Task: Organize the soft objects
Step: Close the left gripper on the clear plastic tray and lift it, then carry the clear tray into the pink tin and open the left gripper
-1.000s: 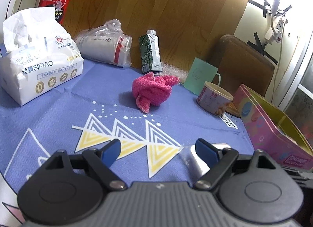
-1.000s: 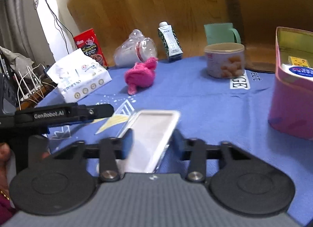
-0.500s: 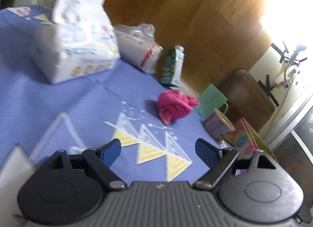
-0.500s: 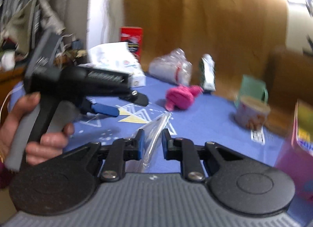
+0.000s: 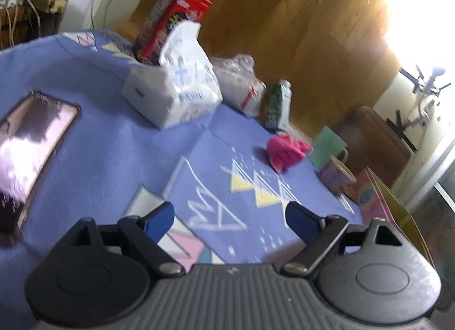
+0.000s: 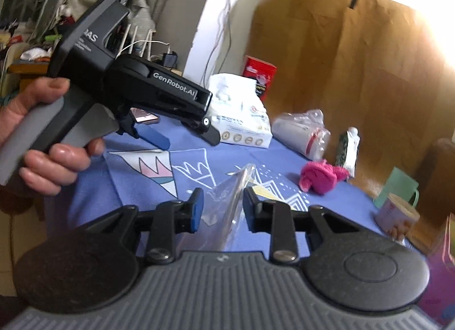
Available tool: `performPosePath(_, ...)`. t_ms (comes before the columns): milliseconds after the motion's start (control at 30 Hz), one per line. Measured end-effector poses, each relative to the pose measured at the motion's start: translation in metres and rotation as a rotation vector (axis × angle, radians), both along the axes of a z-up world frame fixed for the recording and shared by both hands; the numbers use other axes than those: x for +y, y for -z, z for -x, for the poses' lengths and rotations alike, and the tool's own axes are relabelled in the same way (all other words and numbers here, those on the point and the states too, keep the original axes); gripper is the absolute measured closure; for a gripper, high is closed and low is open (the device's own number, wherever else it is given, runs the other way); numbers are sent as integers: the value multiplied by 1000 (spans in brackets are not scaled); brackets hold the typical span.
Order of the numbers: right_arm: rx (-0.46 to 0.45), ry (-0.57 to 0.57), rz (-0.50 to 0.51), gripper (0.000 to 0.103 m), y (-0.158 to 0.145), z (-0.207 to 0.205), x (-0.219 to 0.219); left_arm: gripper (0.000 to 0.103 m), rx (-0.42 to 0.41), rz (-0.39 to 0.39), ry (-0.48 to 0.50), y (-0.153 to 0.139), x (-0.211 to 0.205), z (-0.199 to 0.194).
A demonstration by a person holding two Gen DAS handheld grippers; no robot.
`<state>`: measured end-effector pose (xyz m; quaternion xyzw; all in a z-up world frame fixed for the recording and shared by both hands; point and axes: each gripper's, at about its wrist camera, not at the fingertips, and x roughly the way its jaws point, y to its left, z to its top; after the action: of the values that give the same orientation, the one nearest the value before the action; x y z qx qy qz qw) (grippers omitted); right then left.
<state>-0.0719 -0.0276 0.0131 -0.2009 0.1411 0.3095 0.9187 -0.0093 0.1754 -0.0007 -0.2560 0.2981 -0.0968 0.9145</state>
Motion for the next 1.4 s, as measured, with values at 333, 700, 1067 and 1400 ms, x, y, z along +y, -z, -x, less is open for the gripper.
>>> performPosePath(333,4,19,18,69,3,5,9,12,-27,50,126,-12,-23,10)
performPosePath(700,181,121,-156,45,-4,-32,-32,12,45,54,129,1,-19,17)
performPosePath(1067,317,26,-100,34,20,-18,-28,23,91,-81,212,7,-81,8)
performPosePath(1400,228,166,-220,43,3,-12,-77,39,37,-138,345,-26,-151,-22)
